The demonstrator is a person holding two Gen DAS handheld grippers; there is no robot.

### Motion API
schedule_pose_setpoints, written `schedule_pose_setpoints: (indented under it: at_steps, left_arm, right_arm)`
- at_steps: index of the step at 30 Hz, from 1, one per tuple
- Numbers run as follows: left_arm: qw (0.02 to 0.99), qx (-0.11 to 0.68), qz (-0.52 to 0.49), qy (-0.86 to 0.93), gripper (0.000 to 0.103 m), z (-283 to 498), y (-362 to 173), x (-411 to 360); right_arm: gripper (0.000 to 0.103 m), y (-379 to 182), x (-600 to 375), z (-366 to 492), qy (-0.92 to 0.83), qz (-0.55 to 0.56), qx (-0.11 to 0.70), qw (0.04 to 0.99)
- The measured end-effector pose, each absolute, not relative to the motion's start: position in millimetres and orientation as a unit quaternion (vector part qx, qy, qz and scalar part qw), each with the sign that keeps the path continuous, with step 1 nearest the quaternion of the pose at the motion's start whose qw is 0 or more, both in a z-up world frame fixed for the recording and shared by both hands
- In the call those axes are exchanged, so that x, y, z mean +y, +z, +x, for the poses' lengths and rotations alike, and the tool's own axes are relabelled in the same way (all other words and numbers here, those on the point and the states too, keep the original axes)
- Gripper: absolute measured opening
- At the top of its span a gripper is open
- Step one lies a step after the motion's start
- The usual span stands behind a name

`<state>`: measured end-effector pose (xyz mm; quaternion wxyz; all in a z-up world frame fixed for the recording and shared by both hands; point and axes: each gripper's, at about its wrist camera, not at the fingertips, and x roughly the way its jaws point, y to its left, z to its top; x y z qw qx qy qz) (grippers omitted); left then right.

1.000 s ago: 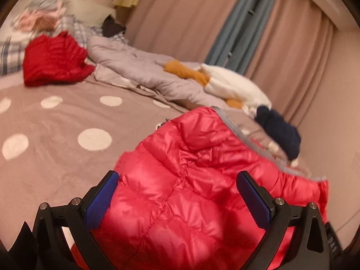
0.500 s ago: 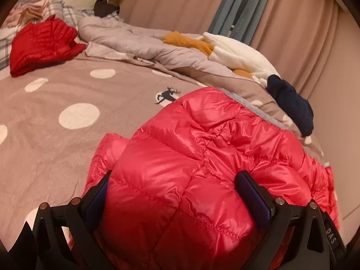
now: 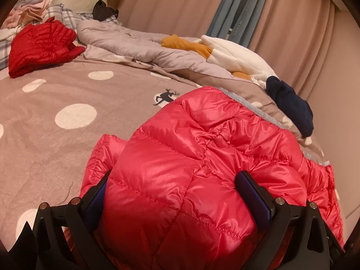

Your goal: Fold large clothes

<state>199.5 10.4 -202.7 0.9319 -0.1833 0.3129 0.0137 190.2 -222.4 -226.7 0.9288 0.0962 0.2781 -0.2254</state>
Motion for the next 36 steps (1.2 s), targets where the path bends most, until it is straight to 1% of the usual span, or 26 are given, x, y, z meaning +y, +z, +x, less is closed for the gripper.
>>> schedule_pose_setpoints:
  at_steps: [22,31,36]
  left_arm:
    - [0.934,0.313,-0.170,0.020,0.102,203,-200,5]
    - [0.936,0.311,-0.164,0.031,0.102,202,-197,1]
    - [0.938,0.308,-0.155,0.039,0.102,194,-193,0]
  right_arm:
    - [0.103,-225,-221,189,-0.240,0.089,0.267,0.929]
    - [0.103,-224,-219,185,-0.234,0.097,0.258,0.932]
    - [0.103,-220,-222,171,-0.217,0.119,0.248,0.937]
